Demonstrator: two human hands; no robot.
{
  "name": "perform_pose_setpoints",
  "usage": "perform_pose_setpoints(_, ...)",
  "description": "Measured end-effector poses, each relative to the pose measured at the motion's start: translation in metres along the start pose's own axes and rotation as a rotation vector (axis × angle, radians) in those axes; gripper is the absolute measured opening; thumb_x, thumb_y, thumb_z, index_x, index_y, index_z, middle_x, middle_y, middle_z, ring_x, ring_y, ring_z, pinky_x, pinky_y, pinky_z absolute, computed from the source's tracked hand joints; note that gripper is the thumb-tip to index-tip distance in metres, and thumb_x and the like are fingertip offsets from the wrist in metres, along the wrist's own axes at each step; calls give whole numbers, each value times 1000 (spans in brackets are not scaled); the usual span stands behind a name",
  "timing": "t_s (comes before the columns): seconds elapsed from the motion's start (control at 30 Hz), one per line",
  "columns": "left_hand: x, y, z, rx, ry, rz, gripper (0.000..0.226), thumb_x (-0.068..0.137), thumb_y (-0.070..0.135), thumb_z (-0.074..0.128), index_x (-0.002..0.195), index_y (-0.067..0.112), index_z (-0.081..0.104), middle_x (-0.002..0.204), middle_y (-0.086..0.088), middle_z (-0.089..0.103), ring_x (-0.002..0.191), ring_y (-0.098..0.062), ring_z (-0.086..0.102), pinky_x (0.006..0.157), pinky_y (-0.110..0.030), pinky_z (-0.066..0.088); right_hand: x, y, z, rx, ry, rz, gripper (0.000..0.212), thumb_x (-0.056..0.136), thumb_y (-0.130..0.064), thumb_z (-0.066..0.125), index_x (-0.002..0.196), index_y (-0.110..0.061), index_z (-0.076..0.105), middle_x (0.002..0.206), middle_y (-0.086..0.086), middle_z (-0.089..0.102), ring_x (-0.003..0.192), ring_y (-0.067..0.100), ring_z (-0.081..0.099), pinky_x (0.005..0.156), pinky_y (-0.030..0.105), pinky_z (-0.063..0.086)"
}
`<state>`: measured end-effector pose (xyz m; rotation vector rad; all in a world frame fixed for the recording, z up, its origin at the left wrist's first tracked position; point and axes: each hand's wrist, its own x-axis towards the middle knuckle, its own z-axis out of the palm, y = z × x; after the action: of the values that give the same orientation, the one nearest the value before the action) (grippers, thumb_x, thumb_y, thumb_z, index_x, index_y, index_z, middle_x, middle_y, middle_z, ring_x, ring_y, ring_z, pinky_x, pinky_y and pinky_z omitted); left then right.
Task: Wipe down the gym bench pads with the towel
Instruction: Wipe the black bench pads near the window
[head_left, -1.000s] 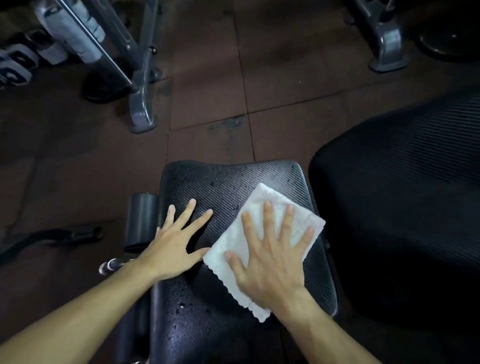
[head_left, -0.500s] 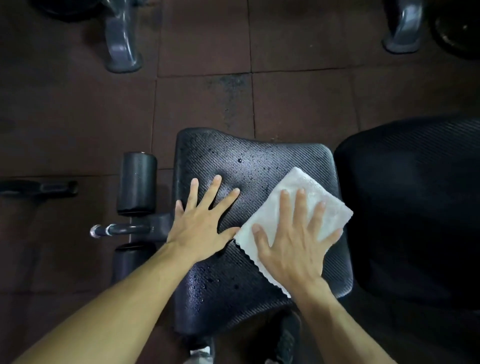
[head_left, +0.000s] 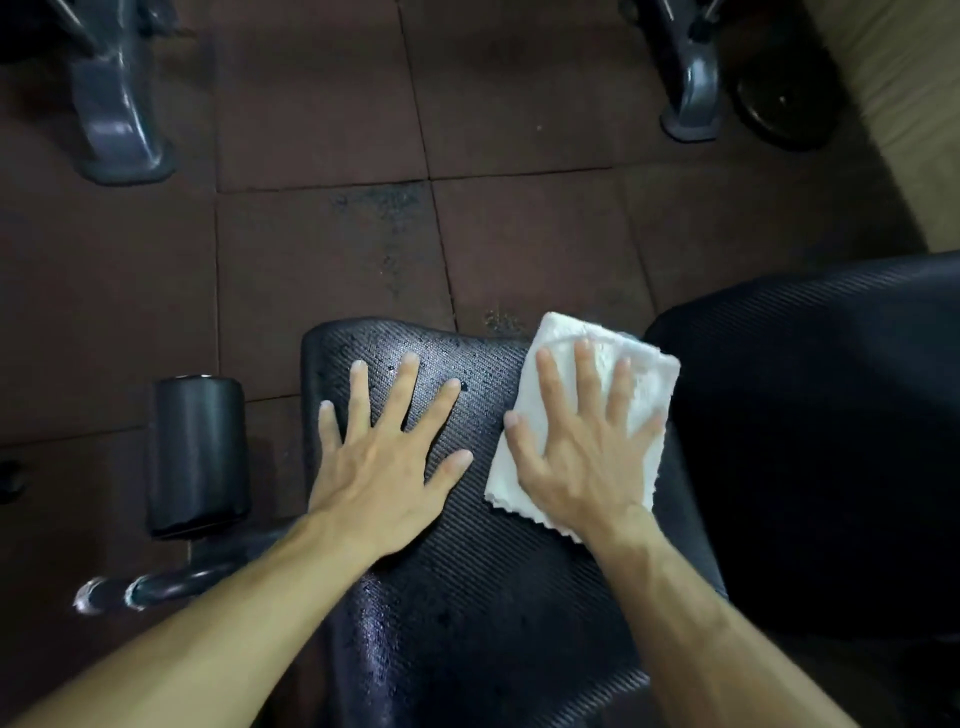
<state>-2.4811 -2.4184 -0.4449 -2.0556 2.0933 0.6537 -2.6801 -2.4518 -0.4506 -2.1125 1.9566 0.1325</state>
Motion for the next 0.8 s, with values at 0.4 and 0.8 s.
perform_pose_setpoints(0.4, -3, 0, 15, 17, 100, -20, 69, 90, 76, 8, 152, 50, -8, 163, 8, -22, 148, -37, -20, 115, -68, 9, -35, 18, -3, -49, -19, -57, 73, 96, -71, 29, 160, -37, 17, 171, 2, 3, 154, 42, -3, 103, 84, 16)
perform_pose_setpoints(0.8, -3, 1, 16, 28, 95, -24, 69, 88, 75, 4, 150, 51, -16, 159, 10, -32, 146, -36, -28, 115, -67, 1, 33, -12, -9, 42, 44, 50, 66, 98, -71, 21, 157, -46, 9, 170, -3, 1, 152, 44, -8, 105, 83, 11)
